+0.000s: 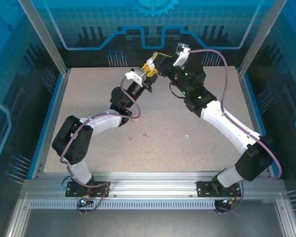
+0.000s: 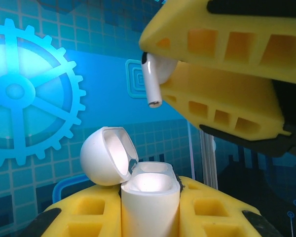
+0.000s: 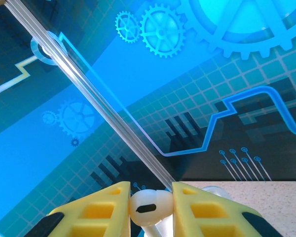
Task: Insert wireless bluetooth earbuds into charging case
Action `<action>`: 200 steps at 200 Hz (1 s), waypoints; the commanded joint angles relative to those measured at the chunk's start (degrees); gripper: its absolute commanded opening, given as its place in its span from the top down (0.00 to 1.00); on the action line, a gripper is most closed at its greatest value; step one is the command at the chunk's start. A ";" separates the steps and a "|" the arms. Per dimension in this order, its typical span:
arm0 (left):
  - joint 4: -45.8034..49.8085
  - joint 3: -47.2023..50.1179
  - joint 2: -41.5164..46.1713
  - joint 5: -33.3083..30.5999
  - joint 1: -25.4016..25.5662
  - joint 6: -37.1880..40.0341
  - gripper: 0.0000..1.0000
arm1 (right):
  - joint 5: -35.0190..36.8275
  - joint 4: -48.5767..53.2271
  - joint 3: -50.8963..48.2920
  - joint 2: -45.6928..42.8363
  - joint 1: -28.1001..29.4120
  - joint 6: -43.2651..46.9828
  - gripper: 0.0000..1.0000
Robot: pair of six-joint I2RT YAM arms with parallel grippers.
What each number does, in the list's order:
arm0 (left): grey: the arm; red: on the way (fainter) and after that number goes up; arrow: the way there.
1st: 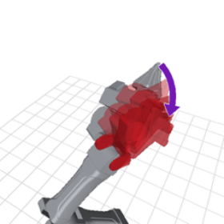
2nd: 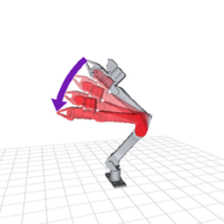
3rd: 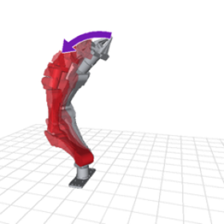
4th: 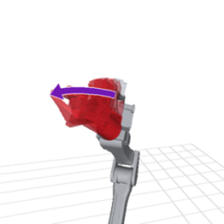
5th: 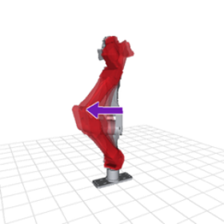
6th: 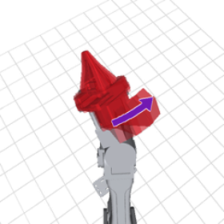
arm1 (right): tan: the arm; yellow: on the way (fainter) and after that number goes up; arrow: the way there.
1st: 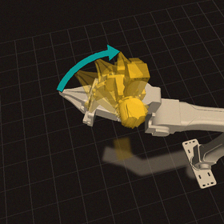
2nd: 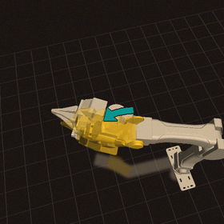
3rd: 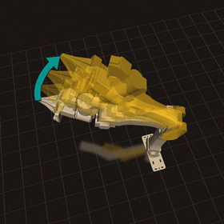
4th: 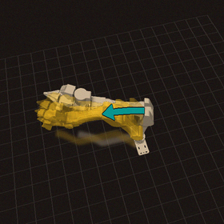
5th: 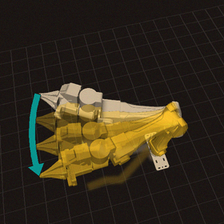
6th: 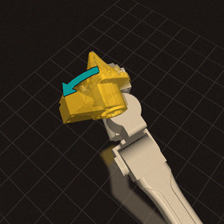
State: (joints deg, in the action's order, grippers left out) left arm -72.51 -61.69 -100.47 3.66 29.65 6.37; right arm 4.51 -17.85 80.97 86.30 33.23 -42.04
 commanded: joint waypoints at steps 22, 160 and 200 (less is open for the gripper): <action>-3.26 -1.72 -0.57 -1.27 0.36 1.71 1.00 | 2.01 -3.34 -1.51 0.71 1.65 -1.95 0.76; -3.16 -2.12 -0.64 -1.43 0.33 1.45 1.00 | 2.07 -1.84 -4.04 0.62 1.66 -2.79 0.77; -3.16 -2.21 -0.69 -1.55 0.35 1.45 1.00 | 1.16 -1.94 -4.59 0.31 1.70 -3.54 0.78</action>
State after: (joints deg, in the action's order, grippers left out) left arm -72.53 -61.69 -100.49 3.20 29.65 6.57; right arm 5.56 -18.74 77.34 86.65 34.20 -44.82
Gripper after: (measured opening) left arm 0.227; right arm 0.225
